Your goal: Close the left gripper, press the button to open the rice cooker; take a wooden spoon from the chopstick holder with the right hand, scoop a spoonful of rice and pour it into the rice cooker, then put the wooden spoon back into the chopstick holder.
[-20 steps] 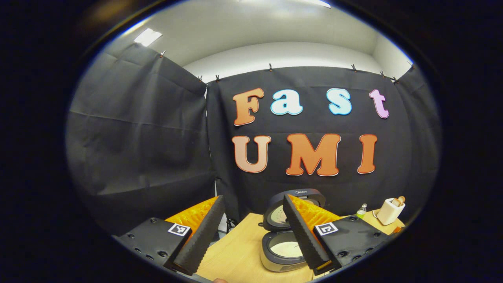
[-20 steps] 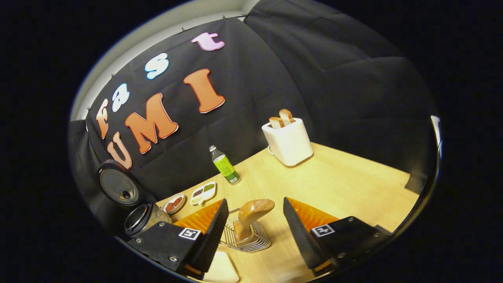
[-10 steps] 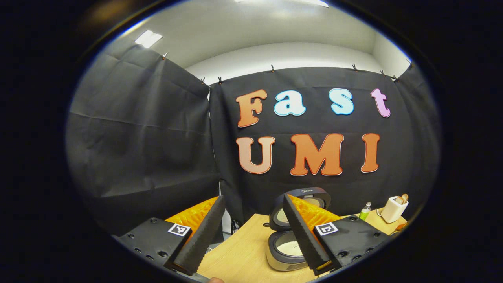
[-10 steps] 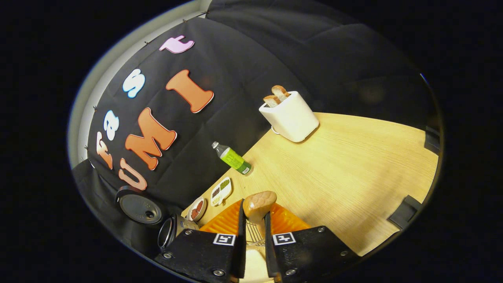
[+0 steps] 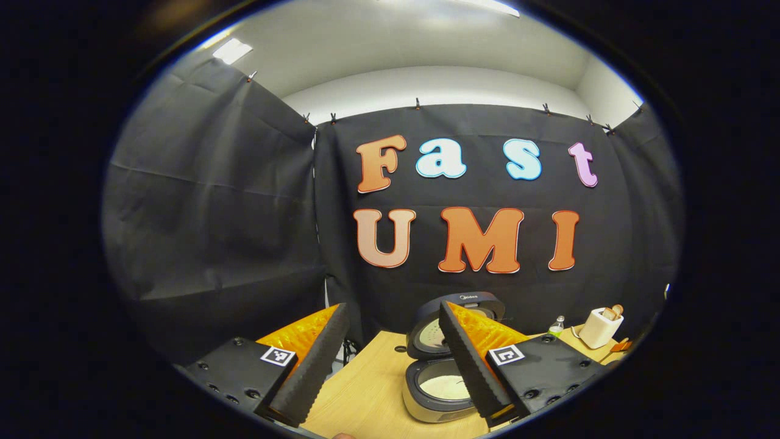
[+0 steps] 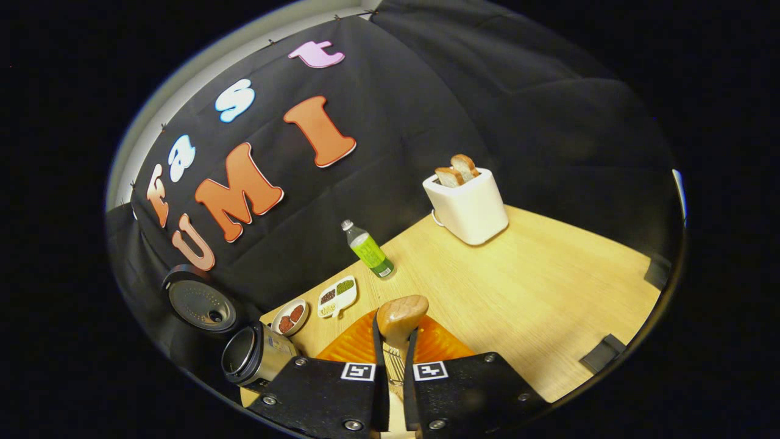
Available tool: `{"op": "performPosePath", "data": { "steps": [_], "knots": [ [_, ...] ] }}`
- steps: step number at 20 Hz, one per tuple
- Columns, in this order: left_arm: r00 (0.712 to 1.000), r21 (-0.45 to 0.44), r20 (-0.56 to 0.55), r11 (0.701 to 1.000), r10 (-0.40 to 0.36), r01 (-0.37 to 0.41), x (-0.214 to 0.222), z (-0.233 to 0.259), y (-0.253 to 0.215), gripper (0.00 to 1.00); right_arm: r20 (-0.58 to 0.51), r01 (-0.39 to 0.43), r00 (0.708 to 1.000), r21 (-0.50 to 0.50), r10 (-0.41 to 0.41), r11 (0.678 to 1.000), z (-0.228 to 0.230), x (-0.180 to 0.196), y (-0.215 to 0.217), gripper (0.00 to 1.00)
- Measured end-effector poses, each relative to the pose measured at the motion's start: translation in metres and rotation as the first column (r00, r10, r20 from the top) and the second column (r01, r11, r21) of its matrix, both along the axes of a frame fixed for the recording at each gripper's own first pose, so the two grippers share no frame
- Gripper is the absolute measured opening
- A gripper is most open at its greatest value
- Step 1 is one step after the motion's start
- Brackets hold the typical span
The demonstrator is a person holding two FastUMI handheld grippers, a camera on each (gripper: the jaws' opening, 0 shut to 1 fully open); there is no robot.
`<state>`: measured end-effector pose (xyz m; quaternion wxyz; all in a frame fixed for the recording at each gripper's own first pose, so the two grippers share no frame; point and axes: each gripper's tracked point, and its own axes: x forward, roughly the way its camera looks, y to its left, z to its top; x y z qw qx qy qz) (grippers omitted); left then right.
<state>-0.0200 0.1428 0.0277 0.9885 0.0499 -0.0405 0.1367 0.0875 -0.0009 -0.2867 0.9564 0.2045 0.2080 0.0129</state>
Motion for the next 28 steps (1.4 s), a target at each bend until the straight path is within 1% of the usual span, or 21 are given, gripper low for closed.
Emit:
{"op": "performPosePath", "data": {
  "steps": [3,7,9,12,16,19,20,24,28],
  "knots": [
    [1.0,-0.005,-0.008,1.0,-0.022,0.022,0.007,0.0,0.011,0.97,0.051,-0.002,0.999,-0.065,0.006,0.998,0.037,-0.013,0.007,0.08],
    [0.998,-0.035,-0.024,0.998,-0.055,0.054,0.012,-0.006,0.028,0.97,0.115,-0.012,0.993,-0.152,0.029,0.988,0.08,-0.043,0.03,0.08],
    [0.997,-0.037,-0.04,0.997,-0.066,0.065,0.015,-0.01,0.038,0.97,0.143,-0.028,0.988,-0.188,0.055,0.982,0.095,-0.062,0.049,0.08],
    [0.996,-0.035,-0.042,0.997,-0.073,0.071,0.017,-0.008,0.054,0.97,0.15,-0.078,0.982,-0.22,0.113,0.972,0.101,-0.089,0.088,0.08],
    [0.996,-0.035,-0.054,0.996,-0.078,0.076,0.016,-0.012,0.067,0.97,0.125,-0.137,0.975,-0.305,0.182,0.943,0.081,-0.11,0.132,0.08],
    [0.995,-0.024,-0.066,0.997,-0.078,0.076,0.014,-0.015,0.075,0.97,0.08,-0.179,0.972,-0.36,0.222,0.915,0.051,-0.113,0.158,0.08],
    [0.994,-0.02,-0.071,0.997,-0.078,0.076,0.013,-0.015,0.077,1.0,0.065,-0.188,0.971,-0.384,0.229,0.904,0.036,-0.112,0.161,0.08],
    [0.994,-0.018,-0.09,0.998,-0.068,0.067,0.009,-0.021,0.089,1.0,-0.012,-0.232,0.966,-0.493,0.26,0.838,-0.016,-0.103,0.171,0.08],
    [0.994,-0.014,-0.106,0.999,-0.042,0.04,0.003,-0.027,0.103,1.0,-0.078,-0.263,0.961,-0.558,0.266,0.787,-0.051,-0.099,0.176,0.08]
  ]
}}
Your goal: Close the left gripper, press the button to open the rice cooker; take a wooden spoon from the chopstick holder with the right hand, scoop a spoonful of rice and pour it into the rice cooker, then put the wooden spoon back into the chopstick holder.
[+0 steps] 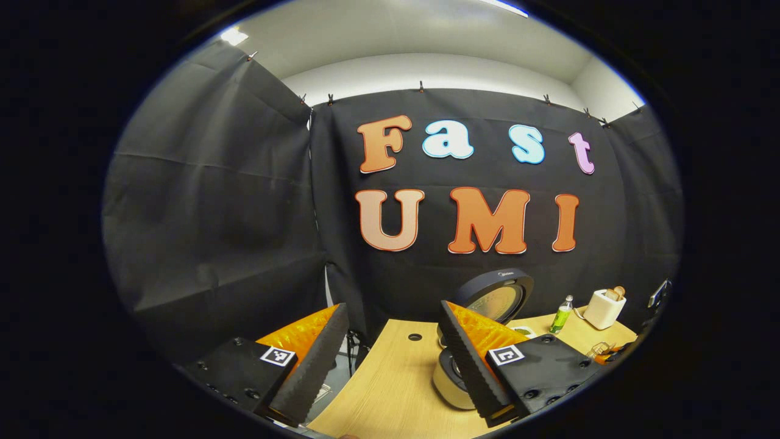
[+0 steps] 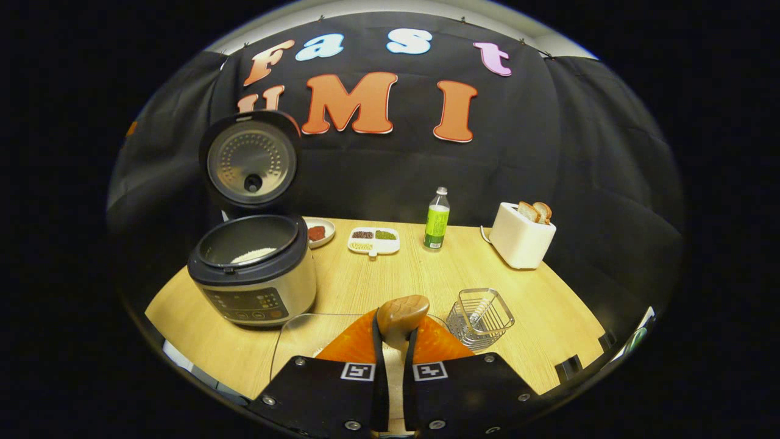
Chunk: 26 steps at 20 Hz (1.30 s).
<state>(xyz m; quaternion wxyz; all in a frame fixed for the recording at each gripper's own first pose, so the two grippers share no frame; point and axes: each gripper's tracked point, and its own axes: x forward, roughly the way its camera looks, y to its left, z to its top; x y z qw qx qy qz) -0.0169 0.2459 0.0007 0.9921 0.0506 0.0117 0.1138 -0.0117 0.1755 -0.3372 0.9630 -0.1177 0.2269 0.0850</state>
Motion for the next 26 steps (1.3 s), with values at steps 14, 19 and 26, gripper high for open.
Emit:
{"op": "performPosePath", "data": {
  "steps": [14,19,26],
  "knots": [
    [0.998,-0.038,0.005,0.997,0.062,-0.062,-0.011,-0.008,0.032,1.0,-0.211,0.0,0.976,0.246,0.053,0.969,-0.013,-0.059,0.059,0.08],
    [0.998,-0.06,-0.008,0.997,0.055,-0.056,-0.011,-0.016,0.03,0.97,-0.263,0.157,0.964,0.489,-0.026,0.858,-0.016,-0.045,0.047,0.08],
    [0.999,-0.079,-0.014,0.996,0.043,-0.044,-0.007,-0.017,0.025,0.97,-0.439,0.446,0.886,0.72,-0.149,0.532,-0.041,-0.025,0.0,0.08]
  ]
}}
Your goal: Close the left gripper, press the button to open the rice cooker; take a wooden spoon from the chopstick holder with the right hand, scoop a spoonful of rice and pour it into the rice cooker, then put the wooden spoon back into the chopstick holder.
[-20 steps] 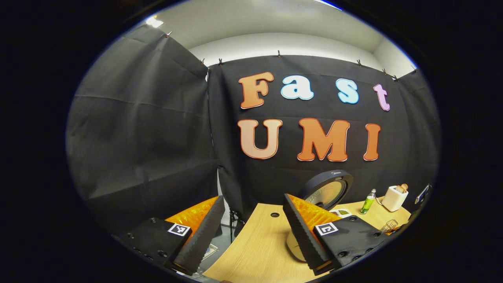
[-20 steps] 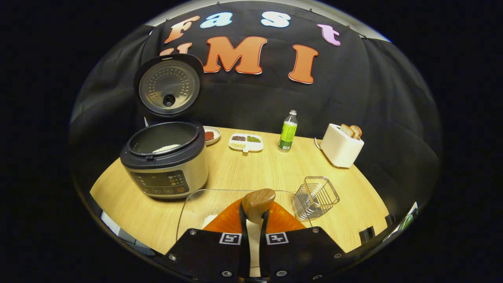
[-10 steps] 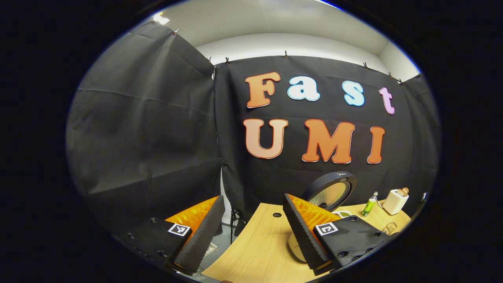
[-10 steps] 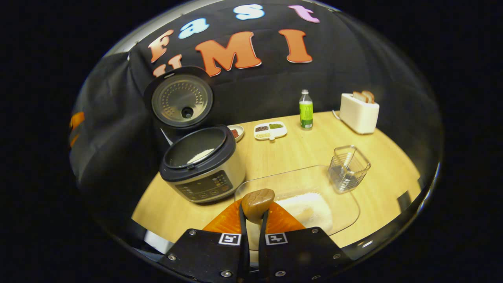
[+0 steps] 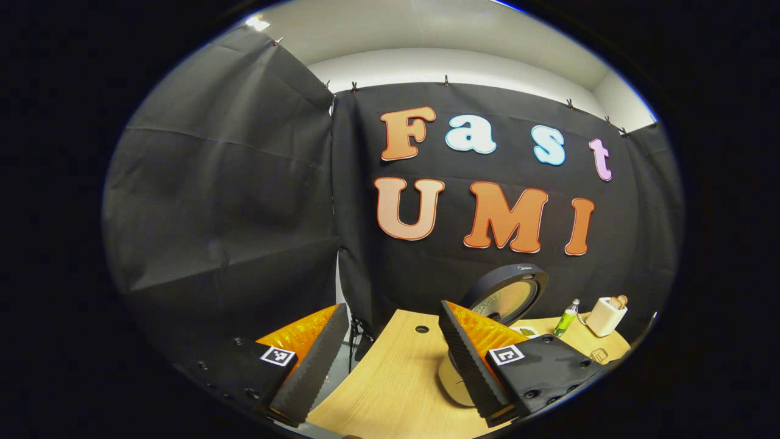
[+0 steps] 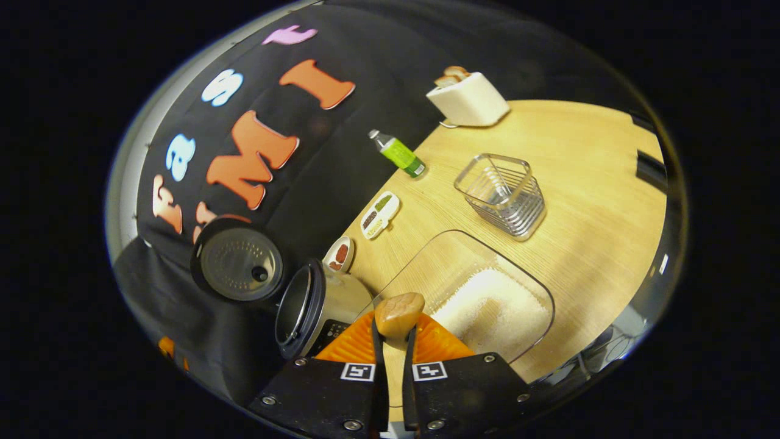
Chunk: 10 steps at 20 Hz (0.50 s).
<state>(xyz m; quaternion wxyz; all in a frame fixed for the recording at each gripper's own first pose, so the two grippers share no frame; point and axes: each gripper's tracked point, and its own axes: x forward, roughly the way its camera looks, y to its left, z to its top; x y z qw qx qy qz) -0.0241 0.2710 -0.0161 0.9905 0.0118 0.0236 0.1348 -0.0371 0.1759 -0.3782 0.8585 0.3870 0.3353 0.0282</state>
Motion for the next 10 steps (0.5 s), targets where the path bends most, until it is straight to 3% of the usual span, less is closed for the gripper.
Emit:
{"op": "performPosePath", "data": {
  "steps": [5,10],
  "knots": [
    [1.0,0.024,0.012,1.0,-0.018,0.018,0.003,0.007,-0.01,0.97,-0.01,0.077,0.997,0.17,-0.077,0.982,0.009,0.002,-0.013,0.08],
    [0.999,0.025,0.009,0.999,-0.033,0.033,0.007,0.007,-0.017,0.97,-0.039,0.171,0.985,0.341,-0.168,0.924,0.018,0.003,-0.031,0.08]
  ]
}}
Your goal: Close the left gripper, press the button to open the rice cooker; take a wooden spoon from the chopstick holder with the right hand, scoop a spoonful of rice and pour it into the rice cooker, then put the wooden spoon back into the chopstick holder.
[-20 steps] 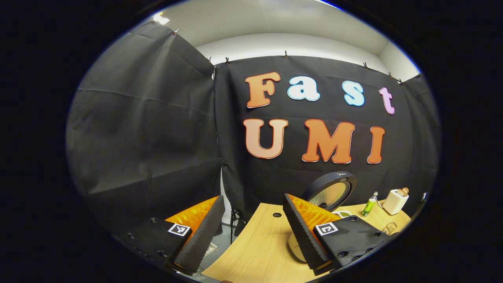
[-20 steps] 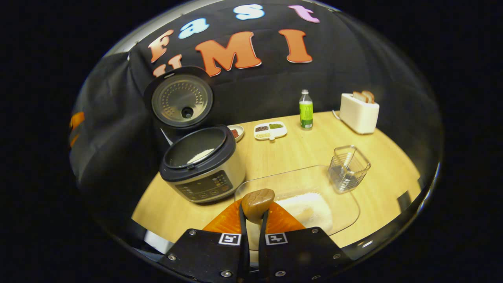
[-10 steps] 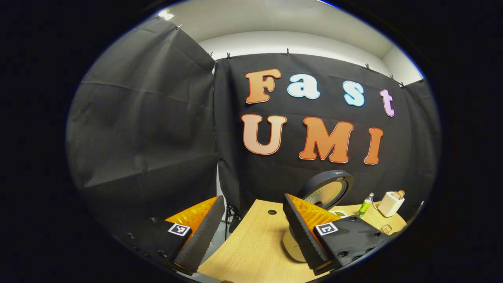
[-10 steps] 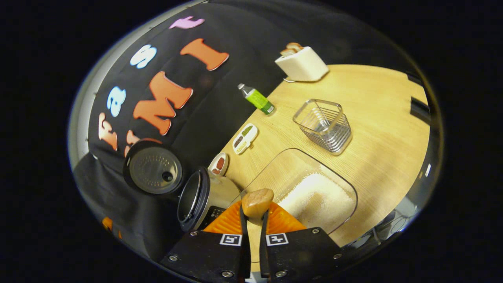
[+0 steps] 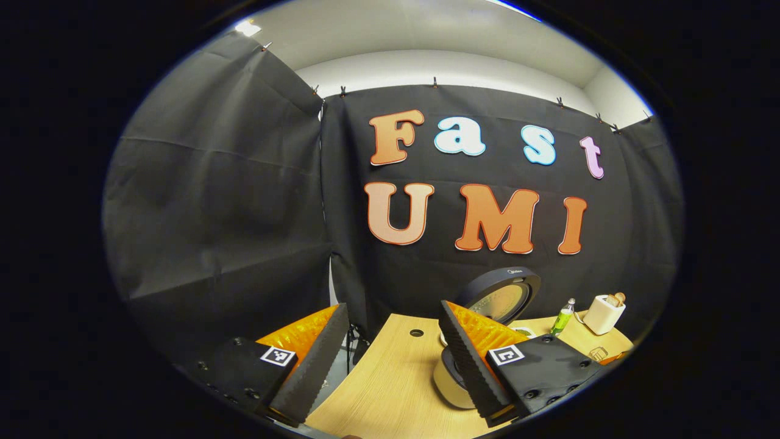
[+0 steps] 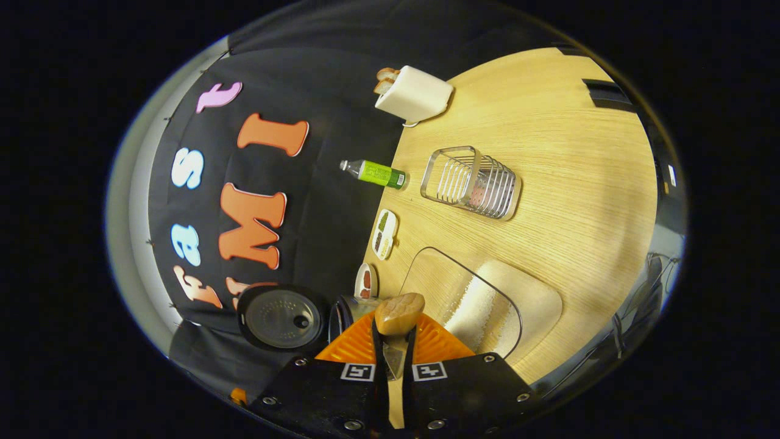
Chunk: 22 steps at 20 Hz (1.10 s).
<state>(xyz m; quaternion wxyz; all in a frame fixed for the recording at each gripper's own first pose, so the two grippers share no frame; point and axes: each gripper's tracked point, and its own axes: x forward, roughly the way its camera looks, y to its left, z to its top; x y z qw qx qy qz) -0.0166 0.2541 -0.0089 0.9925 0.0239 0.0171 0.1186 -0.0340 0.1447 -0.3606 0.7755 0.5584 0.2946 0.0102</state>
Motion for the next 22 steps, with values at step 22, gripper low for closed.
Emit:
{"op": "performPosePath", "data": {
  "steps": [22],
  "knots": [
    [1.0,0.024,0.025,1.0,-0.007,0.006,0.003,0.008,-0.001,0.99,0.081,0.053,0.995,0.142,-0.065,0.988,0.136,0.043,0.013,0.08]
  ]
}}
